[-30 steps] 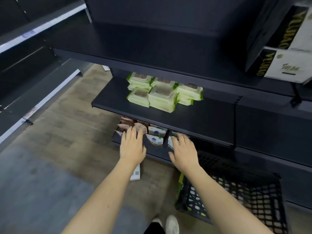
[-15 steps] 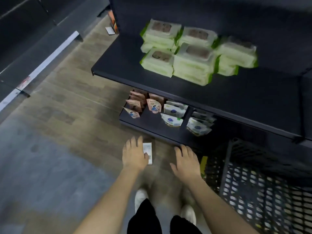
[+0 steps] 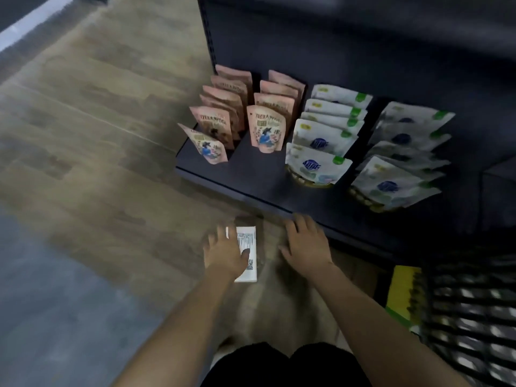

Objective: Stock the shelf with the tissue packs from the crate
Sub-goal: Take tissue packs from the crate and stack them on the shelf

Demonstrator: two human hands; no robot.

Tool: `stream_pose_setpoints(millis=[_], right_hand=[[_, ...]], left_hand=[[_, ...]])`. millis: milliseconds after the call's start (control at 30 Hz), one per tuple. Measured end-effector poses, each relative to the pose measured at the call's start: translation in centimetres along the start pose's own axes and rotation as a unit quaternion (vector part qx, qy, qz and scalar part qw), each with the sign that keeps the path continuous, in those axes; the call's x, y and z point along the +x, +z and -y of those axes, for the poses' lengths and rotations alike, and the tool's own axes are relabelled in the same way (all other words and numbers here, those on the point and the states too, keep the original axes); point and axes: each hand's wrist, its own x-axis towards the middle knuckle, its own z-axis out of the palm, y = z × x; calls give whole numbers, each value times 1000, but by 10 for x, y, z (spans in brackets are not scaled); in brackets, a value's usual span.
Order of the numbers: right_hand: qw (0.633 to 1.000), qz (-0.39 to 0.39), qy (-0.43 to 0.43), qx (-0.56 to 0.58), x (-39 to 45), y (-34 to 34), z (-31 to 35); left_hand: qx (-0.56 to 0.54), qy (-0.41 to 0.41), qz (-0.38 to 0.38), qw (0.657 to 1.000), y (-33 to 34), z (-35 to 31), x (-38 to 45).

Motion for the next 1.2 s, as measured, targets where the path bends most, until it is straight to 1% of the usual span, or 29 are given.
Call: stream_pose_setpoints(millis=[133, 333, 500, 667, 800, 867, 967, 1067, 1200], right_hand=[[999, -11, -29, -38, 31, 44, -16], [988, -45, -119, -90, 70, 76, -24], [984, -81, -122, -100, 94, 88, -28], [982, -90, -136, -99, 94, 99, -33], [980, -95, -141, -101, 94, 103, -40], [981, -101, -136, -98, 91, 101, -44], [982, -105, -117, -101, 84, 89, -46], [985, -113, -98, -87, 70, 69, -41], [986, -121, -92, -73, 38, 25, -28]], left_hand=[[-1, -62, 53, 997, 46, 3, 39], [-23, -91, 85, 992, 80, -1, 76], [-67, -119, 105, 985, 104, -11, 96], [-81, -147, 92, 982, 125, -20, 101], [-94, -137, 37, 985, 137, -20, 102], [-72, -124, 32, 989, 134, -19, 101], [-39, -116, 44, 992, 116, -19, 95], [-8, -118, 41, 992, 87, -21, 78], [44, -85, 25, 995, 36, -25, 39]])
